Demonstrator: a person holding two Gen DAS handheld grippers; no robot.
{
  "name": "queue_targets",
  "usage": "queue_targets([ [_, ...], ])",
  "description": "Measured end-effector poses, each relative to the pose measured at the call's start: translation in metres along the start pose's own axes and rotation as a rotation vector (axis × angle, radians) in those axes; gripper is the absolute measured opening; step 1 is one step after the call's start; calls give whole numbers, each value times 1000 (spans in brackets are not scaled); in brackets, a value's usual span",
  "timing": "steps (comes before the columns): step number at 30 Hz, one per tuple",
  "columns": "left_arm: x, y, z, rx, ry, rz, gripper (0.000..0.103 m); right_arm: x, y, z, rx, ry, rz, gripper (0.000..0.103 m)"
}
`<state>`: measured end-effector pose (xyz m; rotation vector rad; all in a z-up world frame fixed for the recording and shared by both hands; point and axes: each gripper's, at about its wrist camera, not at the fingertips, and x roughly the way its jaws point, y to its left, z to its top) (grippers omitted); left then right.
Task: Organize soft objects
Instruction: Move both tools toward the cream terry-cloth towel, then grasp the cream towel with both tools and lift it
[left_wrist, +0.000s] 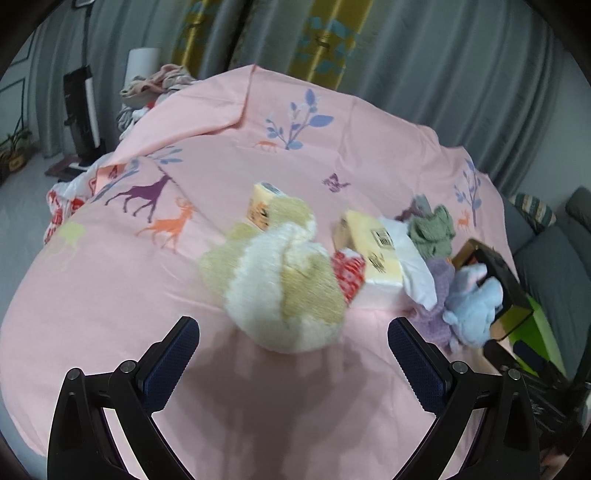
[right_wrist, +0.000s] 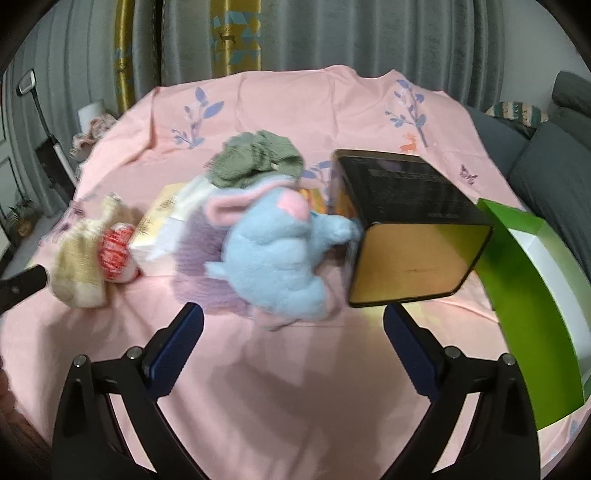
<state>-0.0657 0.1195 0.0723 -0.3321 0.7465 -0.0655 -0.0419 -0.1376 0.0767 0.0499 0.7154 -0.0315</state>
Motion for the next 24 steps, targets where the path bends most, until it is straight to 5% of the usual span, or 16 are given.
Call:
queue_targets([
  [4, 2, 20, 8, -54, -3, -12, 101, -16, 22, 25, 29, -5, 218, 97],
  [7, 14, 31, 13, -90, 43, -32, 98, -3, 48, 47, 62, 78, 422, 97],
  [10, 29, 38, 15, -101, 82, -32, 95, 27, 81, 65, 92, 206, 520, 95],
  [18, 67, 43, 13, -140, 174, -106, 80, 103, 154, 81, 85, 422, 575, 67],
  [24, 82, 47, 11, -196, 231, -174, 42, 134, 172, 69, 61, 546, 568, 40],
])
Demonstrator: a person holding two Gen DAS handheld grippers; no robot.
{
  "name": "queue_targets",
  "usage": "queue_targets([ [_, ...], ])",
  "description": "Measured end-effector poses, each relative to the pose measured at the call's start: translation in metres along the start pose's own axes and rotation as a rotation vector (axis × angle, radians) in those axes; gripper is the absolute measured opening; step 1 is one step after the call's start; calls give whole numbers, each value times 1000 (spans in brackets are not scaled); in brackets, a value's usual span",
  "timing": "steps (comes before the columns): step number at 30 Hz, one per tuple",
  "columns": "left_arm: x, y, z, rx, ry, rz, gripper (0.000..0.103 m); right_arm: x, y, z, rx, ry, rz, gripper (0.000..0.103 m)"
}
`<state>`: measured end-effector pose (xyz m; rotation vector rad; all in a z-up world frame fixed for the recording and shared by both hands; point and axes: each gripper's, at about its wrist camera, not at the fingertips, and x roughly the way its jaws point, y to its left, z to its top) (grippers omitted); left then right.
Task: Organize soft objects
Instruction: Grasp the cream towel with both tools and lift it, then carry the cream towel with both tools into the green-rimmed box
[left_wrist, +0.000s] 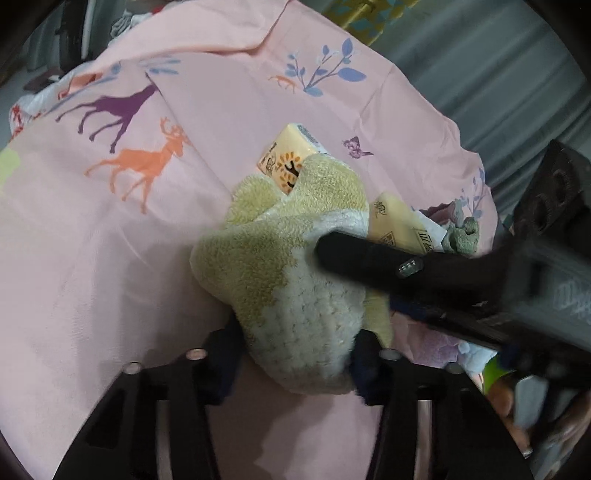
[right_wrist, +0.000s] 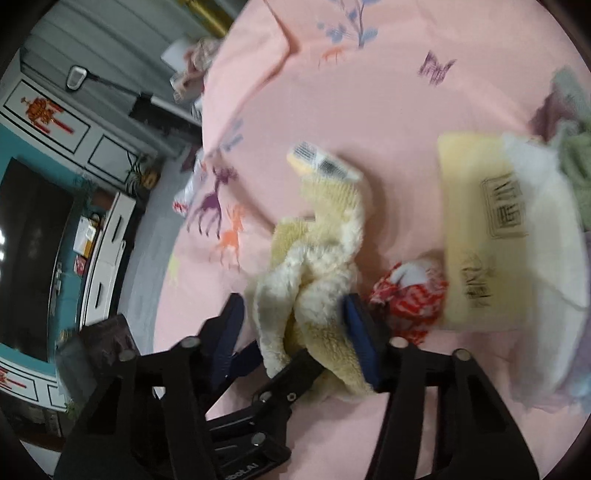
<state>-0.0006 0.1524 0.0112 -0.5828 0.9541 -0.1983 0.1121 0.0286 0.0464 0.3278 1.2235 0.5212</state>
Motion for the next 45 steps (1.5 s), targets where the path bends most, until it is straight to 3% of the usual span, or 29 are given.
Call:
queue_targets([
  [1, -1, 0, -1, 5, 0, 4, 37, 1, 0, -2, 6, 4, -5, 29],
  [4, -11, -12, -2, 78, -18, 16, 34, -9, -1, -8, 9, -21, 31, 24],
  [7, -30, -35, -7, 174, -57, 6, 34, -31, 1, -13, -14, -74, 32, 23],
  [16, -97, -133, -33, 415, -190, -75, 34, -158, -1, -58, -10, -348, 59, 23],
  [22, -104, -202, -50, 524, -193, -181, 34, -221, -20, -90, 1, -498, -8, 23],
  [34, -47, -329, -100, 716, -97, -355, 34, -321, -126, -143, 197, -735, -163, 25],
  [41, 1, -394, -127, 819, -30, -414, 34, -346, -187, -166, 328, -822, -243, 26],
  [45, 30, -419, -141, 846, 47, -457, 34, -353, -220, -177, 408, -857, -288, 26],
])
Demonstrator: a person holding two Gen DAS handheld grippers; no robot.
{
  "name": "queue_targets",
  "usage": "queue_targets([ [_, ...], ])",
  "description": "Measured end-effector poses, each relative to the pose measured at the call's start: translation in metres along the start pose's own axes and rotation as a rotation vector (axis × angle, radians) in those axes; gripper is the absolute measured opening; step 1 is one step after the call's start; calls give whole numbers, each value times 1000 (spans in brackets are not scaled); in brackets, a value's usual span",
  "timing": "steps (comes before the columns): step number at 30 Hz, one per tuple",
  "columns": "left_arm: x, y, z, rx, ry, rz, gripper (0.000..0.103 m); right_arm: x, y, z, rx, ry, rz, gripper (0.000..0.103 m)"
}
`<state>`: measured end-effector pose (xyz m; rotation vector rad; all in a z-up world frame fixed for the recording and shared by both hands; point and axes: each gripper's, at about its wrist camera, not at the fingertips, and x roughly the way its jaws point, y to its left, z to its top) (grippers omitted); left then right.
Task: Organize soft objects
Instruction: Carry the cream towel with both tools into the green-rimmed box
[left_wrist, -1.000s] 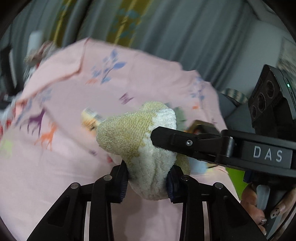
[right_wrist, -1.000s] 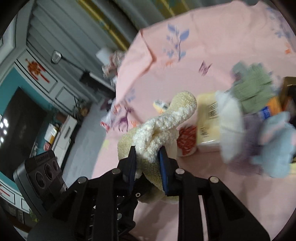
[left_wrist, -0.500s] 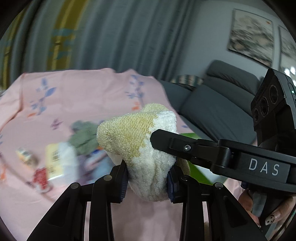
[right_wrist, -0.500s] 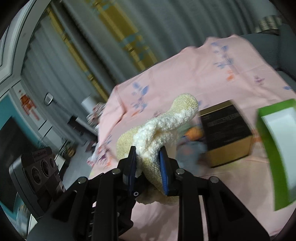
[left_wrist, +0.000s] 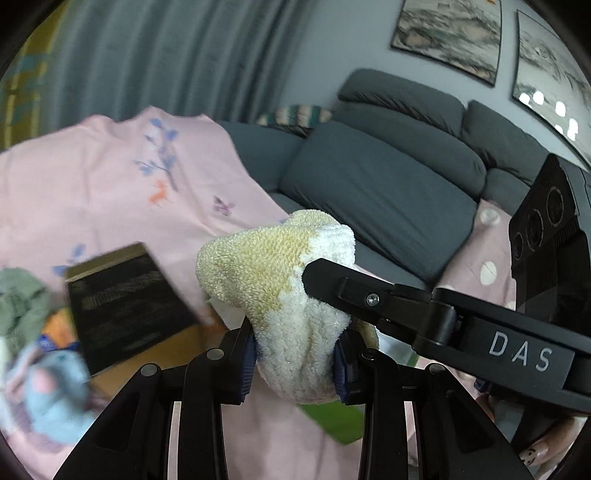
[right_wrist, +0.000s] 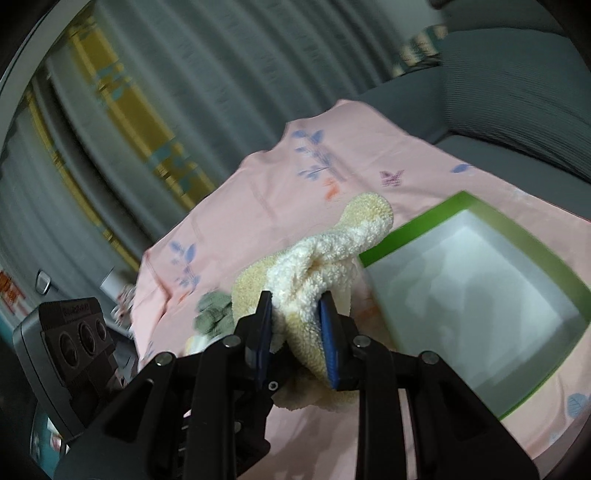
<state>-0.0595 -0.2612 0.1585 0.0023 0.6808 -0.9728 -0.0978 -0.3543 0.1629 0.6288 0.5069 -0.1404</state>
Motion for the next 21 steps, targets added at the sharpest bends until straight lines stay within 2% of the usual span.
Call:
queue_targets([
  [5, 43, -15, 1, 27, 74, -48, 34, 3, -39, 3, 74, -19, -68, 26],
  [11, 86, -27, -4, 54, 165, -73, 34, 9, -78, 2, 159, -9, -134, 26],
  [18, 109, -36, -13, 70, 217, -60, 34, 13, -101, -2, 227, 9, -167, 27],
  [21, 107, -37, -14, 68, 210, -52, 38, 12, -100, -2, 214, 6, -210, 43],
])
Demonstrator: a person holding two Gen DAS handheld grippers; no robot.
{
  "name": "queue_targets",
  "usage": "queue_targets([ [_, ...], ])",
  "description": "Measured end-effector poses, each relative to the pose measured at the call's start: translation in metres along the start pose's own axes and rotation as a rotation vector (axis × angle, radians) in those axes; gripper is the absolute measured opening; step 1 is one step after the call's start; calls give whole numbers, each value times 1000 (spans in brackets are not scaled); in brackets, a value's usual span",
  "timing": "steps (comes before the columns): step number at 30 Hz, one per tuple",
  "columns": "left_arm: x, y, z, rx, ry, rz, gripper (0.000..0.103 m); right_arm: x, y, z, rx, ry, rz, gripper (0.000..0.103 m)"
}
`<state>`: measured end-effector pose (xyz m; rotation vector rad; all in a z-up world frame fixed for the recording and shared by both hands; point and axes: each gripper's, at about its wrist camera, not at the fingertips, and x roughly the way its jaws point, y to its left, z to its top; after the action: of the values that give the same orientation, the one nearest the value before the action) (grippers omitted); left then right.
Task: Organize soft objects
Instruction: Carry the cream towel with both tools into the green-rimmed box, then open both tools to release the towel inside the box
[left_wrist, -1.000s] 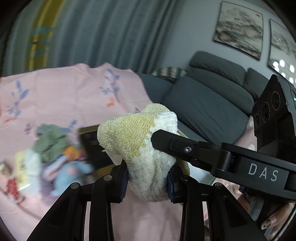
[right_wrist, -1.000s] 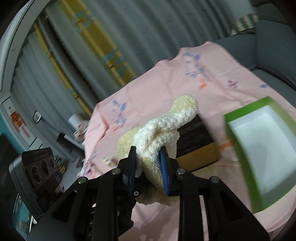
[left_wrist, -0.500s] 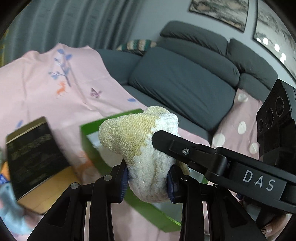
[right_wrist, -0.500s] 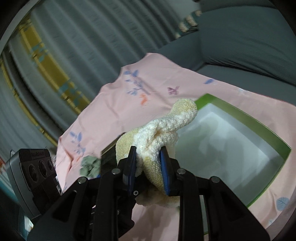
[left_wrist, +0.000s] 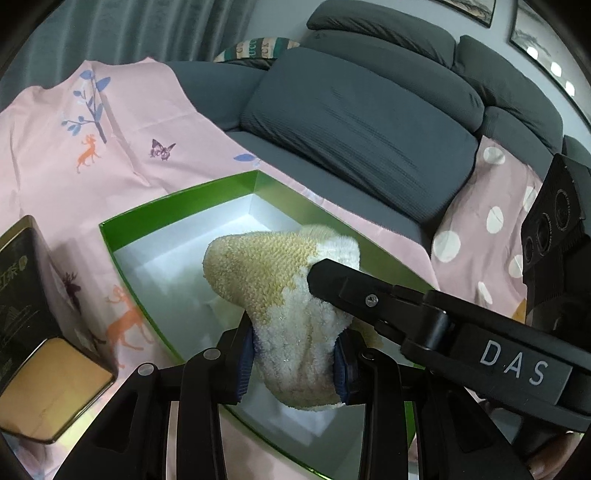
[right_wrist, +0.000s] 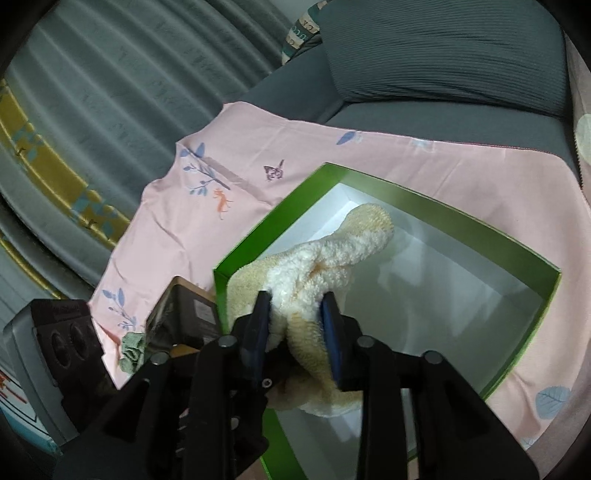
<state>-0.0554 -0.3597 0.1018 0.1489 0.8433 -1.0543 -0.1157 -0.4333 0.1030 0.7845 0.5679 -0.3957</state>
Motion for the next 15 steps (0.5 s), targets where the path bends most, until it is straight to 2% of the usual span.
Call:
queue_targets([
  [1, -3, 1, 0, 0, -7, 0, 46, -3, 0, 0, -2, -13, -14, 59],
  [2, -8, 1, 0, -1, -16, 2, 54, -6, 0, 0, -5, -27, -20, 68],
  [5, -23, 7, 1, -16, -38, -5, 67, -19, 0, 0, -2, -73, -2, 77],
  [7, -37, 12, 2, -37, -59, 5, 68, -26, 1, 0, -2, -97, -1, 83],
  [10, -64, 21, -2, -57, -83, 15, 70, -40, 7, -2, -12, -131, -12, 86],
  [12, -85, 27, -7, -61, -100, 31, 78, -45, 11, -3, -16, -138, -11, 88],
  [13, -96, 31, -11, -62, -112, 44, 85, -48, 14, -4, -23, -139, -9, 92],
  [15, -120, 40, -18, -77, -145, 78, 88, -53, 25, -10, -50, -136, -9, 96],
])
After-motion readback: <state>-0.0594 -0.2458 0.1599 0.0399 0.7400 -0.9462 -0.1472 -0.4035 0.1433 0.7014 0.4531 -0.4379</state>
